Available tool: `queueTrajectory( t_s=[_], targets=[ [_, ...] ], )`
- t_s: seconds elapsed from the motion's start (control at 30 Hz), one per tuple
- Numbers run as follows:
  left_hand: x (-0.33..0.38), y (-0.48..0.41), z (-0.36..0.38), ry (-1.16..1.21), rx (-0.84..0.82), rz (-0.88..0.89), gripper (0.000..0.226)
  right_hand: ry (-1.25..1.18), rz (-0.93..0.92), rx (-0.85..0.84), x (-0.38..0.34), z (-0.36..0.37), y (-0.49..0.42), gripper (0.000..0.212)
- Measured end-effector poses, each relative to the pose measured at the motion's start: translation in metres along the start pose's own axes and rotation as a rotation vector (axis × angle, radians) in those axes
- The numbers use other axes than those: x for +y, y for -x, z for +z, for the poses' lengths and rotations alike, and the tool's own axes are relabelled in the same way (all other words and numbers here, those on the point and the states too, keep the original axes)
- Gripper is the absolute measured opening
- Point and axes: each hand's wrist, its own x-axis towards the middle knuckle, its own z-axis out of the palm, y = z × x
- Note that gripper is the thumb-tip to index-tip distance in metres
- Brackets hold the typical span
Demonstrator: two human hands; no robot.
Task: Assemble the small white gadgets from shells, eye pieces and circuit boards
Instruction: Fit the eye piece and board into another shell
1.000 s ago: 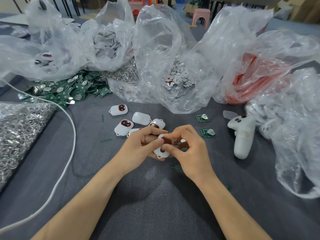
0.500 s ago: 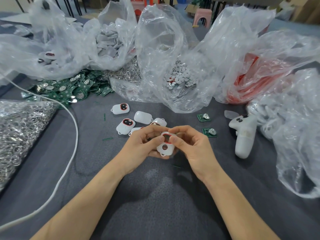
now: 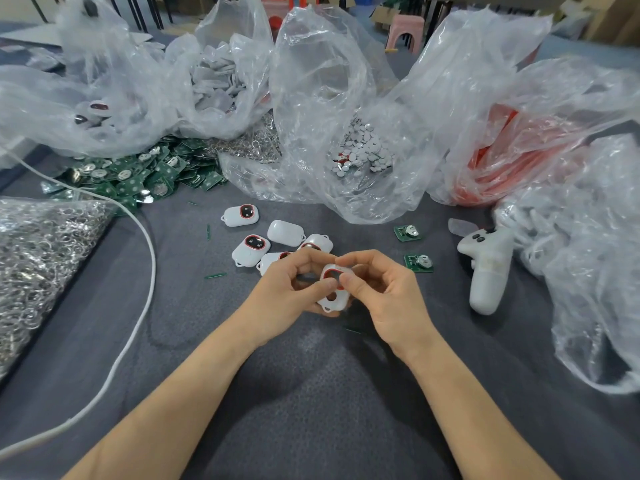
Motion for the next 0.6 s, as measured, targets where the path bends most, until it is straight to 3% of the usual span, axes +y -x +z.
queueTrajectory(
  t_s=[0.27, 0.47, 0.6],
  targets=[
    [-0.0037, -0.0014, 0.0007, -0.183, 0.062, 0.019, 0.028, 0.082, -0.016, 0.028, 0.0038, 0.0025, 0.0001, 0.025],
    [-0.0027, -0.0008, 0.0012, -0.010, 0.106, -0.015, 0.016, -0.006, 0.028, -0.045, -0.0014, -0.0025, -0.0008, 0.026],
    [-0.0017, -0.0008, 0.0017, -0.015, 0.112, -0.018, 0.010, -0.009, 0.037, -0.055, -0.0020, 0.0003, -0.0001, 0.027]
  ],
)
